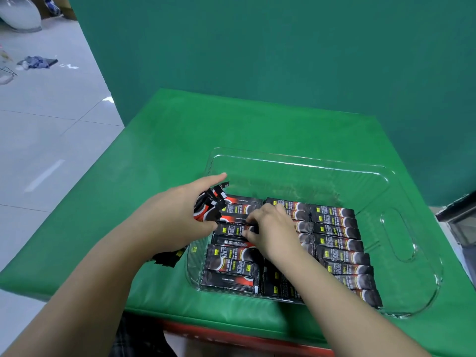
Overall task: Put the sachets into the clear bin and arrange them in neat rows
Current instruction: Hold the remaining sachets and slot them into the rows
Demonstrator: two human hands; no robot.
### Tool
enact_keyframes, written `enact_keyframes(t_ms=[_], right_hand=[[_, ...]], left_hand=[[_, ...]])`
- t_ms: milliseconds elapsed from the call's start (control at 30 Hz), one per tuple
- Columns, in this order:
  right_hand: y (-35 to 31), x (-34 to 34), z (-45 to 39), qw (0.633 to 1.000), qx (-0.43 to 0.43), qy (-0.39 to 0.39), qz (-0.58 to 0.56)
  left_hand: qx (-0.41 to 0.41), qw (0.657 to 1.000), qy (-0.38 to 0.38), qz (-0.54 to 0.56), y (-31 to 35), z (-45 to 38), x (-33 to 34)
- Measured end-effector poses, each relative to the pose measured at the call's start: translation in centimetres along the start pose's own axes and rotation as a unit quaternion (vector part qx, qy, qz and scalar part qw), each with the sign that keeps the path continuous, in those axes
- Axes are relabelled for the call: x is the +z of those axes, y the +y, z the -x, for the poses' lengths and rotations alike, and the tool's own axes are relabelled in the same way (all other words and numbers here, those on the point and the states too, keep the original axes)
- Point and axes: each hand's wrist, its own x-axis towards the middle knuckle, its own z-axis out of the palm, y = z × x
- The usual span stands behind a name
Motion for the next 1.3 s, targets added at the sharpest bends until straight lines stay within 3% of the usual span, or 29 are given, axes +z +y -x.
enact_keyframes(t_ms=[167, 433, 1033, 1133, 1233, 1300], right_hand=[[-0.8, 0.6, -0.8, 0.995, -0.063, -0.027, 0.074], [-1.7, 0.9, -1.2, 0.986, -0.125, -0.005, 0.110], [-1.3, 0.7, -1.0, 0.989, -0.122, -0.019, 0.083], [-1.8, -0.3, -0.6, 0.990, -0.088, 0.022, -0.104], [-3.0, -2.5, 0.0, 0.919, -0.070, 0.099, -0.375], [-3.9, -4.1, 0.3, 0.881, -0.095, 0.120, -0.448]], left_hand=[[0.002, 1.000, 0.007, 0.001, 0.2, 0.0, -0.1], [0.005, 1.000, 0.010, 0.009, 0.1, 0.1, 0.0], [0.002, 1.000, 0.008, 0.017, 0.1, 0.1, 0.0], [0.003, 1.000, 0.008, 0.012, 0.1, 0.0, -0.1], [0.008, 1.000, 0.012, 0.013, 0.0, 0.0, 0.1], [0.009, 1.000, 0.014, 0.003, 0.0, -0.1, 0.1]])
